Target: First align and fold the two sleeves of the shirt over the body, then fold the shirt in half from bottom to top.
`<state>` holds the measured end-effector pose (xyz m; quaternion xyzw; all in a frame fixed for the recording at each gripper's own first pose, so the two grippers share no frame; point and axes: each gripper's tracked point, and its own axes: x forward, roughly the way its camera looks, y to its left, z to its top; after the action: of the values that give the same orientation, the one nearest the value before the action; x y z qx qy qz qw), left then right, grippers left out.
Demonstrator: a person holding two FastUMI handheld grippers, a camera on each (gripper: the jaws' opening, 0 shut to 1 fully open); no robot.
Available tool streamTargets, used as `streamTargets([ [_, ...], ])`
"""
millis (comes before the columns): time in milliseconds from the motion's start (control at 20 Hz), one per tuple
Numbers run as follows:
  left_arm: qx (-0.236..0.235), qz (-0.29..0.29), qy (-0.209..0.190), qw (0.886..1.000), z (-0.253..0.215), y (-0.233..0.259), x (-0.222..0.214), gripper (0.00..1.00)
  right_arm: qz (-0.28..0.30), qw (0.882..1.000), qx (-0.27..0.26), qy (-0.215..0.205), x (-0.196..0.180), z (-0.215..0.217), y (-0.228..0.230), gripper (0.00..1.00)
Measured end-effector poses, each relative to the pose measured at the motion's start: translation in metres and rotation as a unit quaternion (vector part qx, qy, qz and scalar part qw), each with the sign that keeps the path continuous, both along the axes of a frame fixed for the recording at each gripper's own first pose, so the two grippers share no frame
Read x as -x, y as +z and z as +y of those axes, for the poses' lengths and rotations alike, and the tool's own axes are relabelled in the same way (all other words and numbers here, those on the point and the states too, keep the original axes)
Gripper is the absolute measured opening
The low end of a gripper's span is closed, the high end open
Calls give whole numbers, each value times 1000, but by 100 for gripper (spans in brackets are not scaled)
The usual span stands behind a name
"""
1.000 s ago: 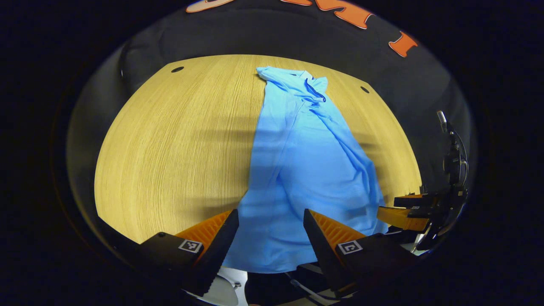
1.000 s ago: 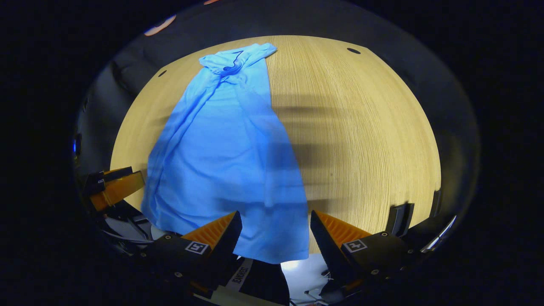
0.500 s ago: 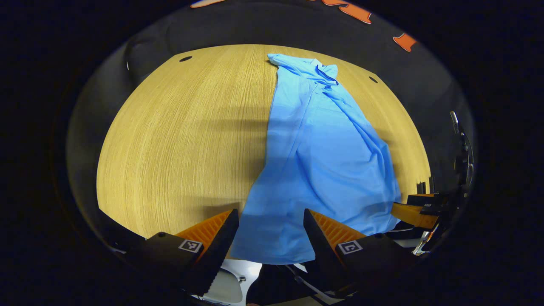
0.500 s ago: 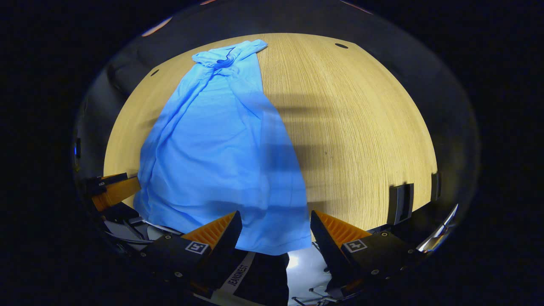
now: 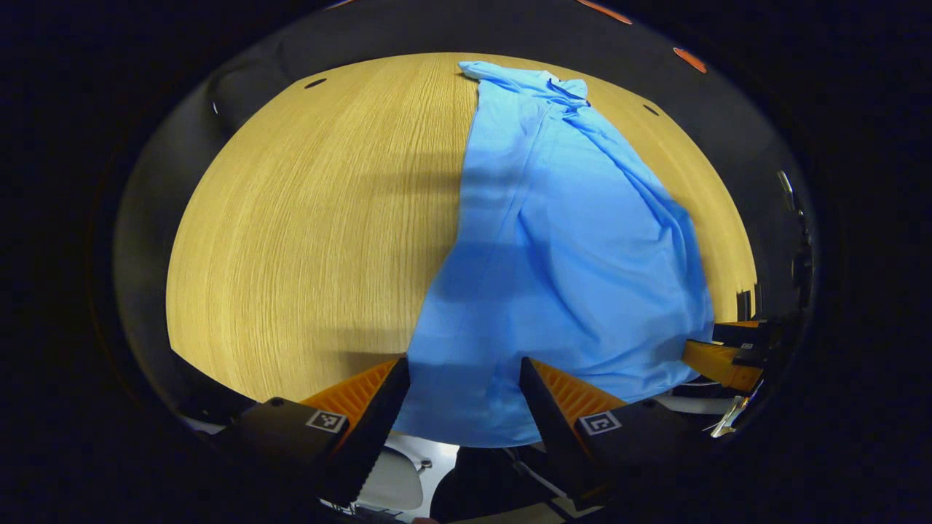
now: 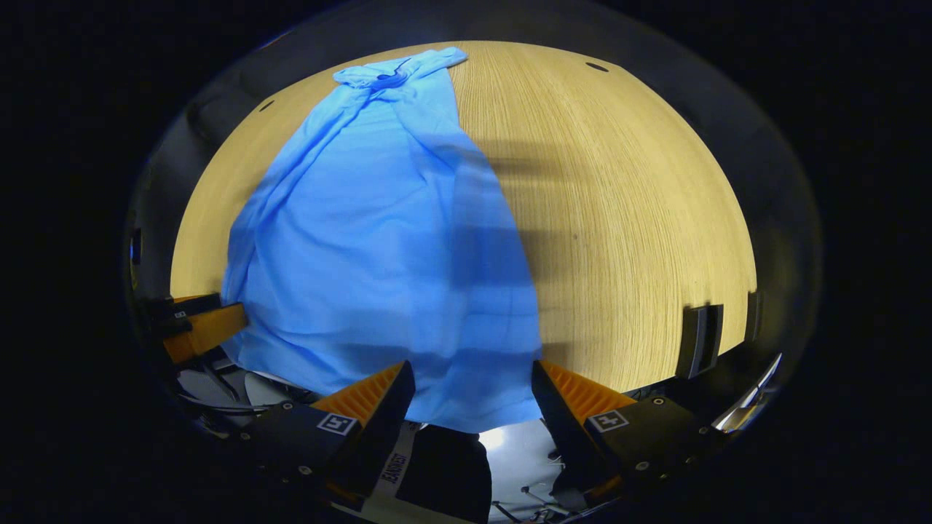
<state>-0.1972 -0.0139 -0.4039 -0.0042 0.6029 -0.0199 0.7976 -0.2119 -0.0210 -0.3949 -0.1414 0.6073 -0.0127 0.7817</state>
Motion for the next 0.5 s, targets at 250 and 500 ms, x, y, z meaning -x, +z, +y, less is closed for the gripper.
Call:
streamTargets([
  [250,-18,9,-5,1000,0,-4,-3,98,2,1000,17,3,-1,-2,-3,99],
  [500,-23,15,-4,1000,-3,-4,-2,96,9,1000,20,-1,-1,-2,-4,98],
])
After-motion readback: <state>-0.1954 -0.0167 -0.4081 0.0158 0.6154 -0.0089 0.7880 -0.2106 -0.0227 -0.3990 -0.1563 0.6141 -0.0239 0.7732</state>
